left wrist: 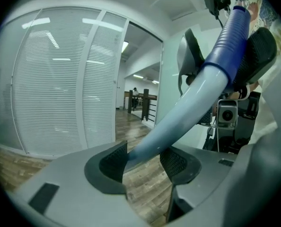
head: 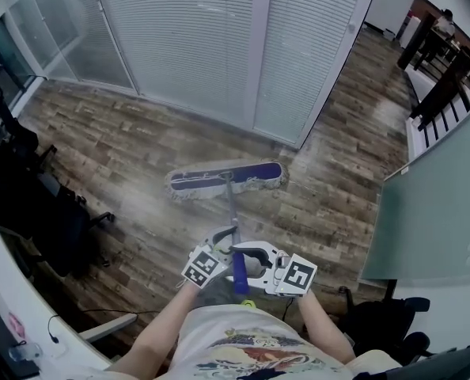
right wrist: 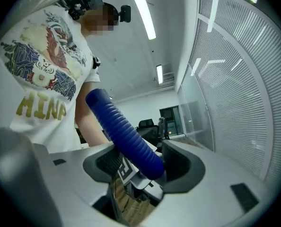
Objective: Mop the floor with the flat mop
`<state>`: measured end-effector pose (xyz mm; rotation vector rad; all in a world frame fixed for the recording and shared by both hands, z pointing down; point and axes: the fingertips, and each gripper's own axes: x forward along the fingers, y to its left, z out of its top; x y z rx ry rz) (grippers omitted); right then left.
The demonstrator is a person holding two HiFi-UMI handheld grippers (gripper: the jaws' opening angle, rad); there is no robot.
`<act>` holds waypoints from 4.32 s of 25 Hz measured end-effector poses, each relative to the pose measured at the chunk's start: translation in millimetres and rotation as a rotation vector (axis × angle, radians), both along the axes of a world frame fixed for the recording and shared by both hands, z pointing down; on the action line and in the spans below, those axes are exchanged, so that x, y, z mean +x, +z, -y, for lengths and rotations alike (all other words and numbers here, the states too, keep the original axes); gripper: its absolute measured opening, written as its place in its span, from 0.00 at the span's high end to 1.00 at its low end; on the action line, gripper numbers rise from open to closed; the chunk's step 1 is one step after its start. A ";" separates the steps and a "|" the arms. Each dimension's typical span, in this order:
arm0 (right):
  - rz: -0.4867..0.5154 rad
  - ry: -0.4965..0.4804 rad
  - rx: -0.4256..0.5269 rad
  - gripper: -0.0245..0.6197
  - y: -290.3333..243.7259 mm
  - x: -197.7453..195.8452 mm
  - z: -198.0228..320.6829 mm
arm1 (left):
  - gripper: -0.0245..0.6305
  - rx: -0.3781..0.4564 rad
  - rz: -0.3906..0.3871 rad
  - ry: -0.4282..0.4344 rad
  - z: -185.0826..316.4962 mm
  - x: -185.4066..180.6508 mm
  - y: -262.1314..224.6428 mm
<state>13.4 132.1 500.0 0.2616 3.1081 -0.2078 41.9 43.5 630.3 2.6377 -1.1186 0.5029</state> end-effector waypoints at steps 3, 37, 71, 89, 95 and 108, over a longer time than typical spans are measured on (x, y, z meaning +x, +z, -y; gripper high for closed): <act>0.004 0.030 -0.045 0.58 -4.8 -29.0 43.6 | 0.67 0.009 -0.026 -0.005 42.1 -28.7 -6.0; -0.100 0.168 -0.044 0.57 22.8 -159.4 185.4 | 0.67 -0.023 -0.003 -0.003 187.0 -150.1 15.9; -0.156 0.129 -0.085 0.57 -16.6 117.9 -170.0 | 0.66 -0.004 -0.128 -0.024 -175.0 126.0 -24.3; -0.114 0.052 -0.071 0.56 6.1 60.4 -143.5 | 0.66 0.028 -0.049 0.023 -144.5 78.1 -3.3; -0.153 0.077 -0.059 0.56 17.6 34.7 -66.6 | 0.66 0.027 -0.023 0.068 -66.8 53.7 5.7; -0.188 0.175 -0.059 0.56 36.4 -54.0 142.0 | 0.66 0.023 -0.015 0.141 141.5 -27.1 22.0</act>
